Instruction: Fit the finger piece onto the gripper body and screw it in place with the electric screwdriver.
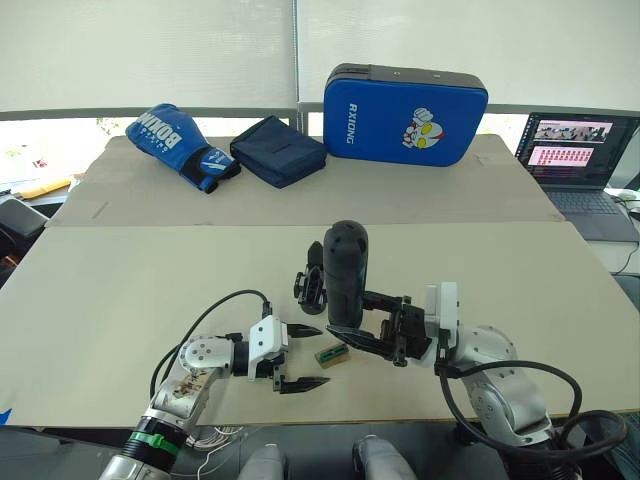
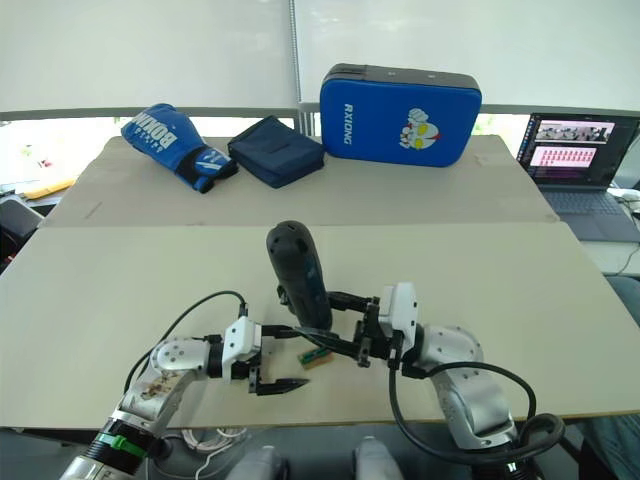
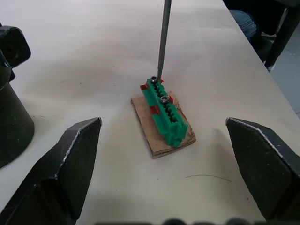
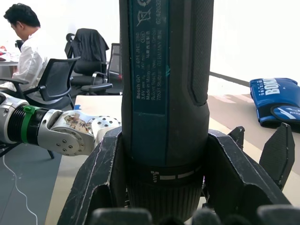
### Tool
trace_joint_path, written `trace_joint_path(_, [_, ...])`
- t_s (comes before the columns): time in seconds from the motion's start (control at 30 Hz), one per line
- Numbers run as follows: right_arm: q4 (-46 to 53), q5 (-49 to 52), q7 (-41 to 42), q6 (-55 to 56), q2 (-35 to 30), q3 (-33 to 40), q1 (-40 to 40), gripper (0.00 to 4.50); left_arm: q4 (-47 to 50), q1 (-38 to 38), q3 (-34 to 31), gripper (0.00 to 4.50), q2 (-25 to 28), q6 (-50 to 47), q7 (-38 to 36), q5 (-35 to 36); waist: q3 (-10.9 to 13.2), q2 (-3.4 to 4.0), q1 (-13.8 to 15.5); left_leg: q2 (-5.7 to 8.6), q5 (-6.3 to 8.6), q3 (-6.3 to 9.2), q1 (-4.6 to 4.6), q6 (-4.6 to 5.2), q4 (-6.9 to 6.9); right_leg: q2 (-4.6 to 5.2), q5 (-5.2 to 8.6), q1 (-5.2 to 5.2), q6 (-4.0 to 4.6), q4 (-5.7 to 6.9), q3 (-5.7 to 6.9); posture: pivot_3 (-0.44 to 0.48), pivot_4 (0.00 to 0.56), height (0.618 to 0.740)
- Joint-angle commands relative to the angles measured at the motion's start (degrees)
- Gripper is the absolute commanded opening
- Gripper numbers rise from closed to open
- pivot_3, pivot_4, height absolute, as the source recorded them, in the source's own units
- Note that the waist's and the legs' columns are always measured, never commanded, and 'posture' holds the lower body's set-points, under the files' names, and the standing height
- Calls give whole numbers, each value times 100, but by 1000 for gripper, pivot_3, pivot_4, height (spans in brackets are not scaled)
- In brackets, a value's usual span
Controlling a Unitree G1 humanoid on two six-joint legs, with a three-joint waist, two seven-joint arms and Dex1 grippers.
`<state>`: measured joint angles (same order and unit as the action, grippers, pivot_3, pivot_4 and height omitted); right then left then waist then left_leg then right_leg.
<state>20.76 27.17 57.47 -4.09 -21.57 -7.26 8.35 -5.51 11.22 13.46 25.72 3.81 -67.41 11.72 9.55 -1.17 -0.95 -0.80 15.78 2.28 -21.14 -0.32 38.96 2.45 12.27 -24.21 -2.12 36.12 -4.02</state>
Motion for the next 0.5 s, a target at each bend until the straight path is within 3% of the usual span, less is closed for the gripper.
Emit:
trace_joint_path(0.03, [171, 131, 49, 222, 29, 44, 132, 1905, -73, -168, 153, 4500, 17, -42, -22, -34, 0, 0, 0, 0, 0, 0, 0, 0, 0, 0, 0, 0, 0, 0, 0, 0, 150, 740])
trace_joint_path(0.5, [183, 210, 111, 80, -36, 55, 154, 1905, -100, -202, 159, 4500, 19, -16, -29, -33, -1, 1, 0, 0, 0, 0, 0, 0, 0, 0, 0, 0, 0, 0, 0, 0, 150, 740])
